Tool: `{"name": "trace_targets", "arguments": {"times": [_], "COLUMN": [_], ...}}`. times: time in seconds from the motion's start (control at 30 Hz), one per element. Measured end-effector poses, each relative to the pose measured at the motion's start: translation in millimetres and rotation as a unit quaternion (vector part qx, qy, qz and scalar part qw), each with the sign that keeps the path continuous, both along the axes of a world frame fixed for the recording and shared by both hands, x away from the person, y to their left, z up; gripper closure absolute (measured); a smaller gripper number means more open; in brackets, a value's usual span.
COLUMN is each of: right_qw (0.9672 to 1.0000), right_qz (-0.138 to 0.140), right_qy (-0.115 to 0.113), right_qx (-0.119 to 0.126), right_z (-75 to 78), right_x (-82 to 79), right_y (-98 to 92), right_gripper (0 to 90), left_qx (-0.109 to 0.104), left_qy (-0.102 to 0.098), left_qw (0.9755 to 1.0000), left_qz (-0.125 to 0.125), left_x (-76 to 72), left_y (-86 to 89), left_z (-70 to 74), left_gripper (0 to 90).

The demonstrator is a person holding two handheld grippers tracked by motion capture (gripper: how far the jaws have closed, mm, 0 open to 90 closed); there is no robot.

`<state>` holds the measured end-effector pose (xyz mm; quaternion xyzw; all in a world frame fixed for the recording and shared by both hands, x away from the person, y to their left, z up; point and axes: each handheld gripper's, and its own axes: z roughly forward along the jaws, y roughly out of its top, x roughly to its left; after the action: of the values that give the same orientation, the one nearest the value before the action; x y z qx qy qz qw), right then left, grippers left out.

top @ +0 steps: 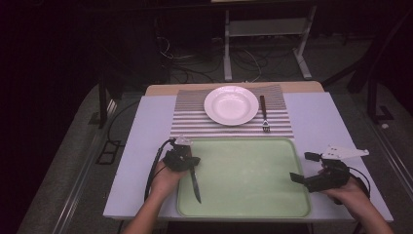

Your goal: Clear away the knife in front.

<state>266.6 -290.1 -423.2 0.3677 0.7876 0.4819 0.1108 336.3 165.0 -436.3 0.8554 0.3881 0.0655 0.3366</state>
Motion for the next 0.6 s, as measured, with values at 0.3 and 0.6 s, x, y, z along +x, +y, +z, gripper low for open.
{"name": "trace_targets", "arguments": {"times": [0.3, 0.6], "right_qw": [1.0, 1.0], "right_qz": [0.002, 0.002], "right_qy": [0.002, 0.003], "right_qx": [-0.002, -0.003], "right_z": [-0.3, -0.8], "right_x": [-0.2, 0.2], "right_y": [1.2, 0.8], "right_gripper": [0.0, 0.0], "left_qx": [0.005, 0.007], "left_qy": [0.0, -0.007], "left_qw": [1.0, 0.9999], "left_qz": [0.0, -0.008], "left_x": [-0.4, 1.1], "left_y": [10.6, 9.7], "left_z": [0.8, 1.8], "left_gripper": [89.4, 85.4]}}
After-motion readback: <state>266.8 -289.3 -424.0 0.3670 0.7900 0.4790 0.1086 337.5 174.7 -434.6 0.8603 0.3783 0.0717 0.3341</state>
